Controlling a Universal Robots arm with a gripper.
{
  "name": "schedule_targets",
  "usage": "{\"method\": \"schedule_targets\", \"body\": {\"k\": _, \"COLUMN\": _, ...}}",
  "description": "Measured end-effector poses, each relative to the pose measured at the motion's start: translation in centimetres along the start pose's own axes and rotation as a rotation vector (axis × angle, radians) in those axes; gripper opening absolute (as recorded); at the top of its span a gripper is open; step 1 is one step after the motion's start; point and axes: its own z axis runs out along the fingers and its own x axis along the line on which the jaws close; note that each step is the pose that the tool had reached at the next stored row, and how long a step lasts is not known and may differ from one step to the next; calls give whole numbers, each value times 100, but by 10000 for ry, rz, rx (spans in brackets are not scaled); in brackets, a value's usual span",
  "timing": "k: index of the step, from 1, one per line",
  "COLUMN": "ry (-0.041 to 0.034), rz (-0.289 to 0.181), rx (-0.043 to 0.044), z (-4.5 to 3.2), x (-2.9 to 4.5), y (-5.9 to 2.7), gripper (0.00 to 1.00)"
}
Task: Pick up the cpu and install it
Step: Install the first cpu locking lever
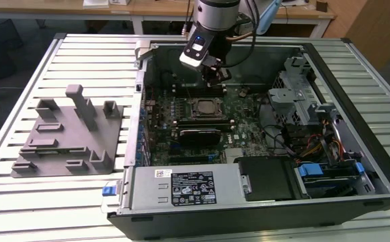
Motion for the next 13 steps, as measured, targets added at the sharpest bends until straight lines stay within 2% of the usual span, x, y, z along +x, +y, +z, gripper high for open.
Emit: {"method": "schedule_targets", "body": {"k": 13, "ry": -5, "rz": -1895, "rx": -8, "z": 2, "x": 0, "y": 0, "gripper": 11}}
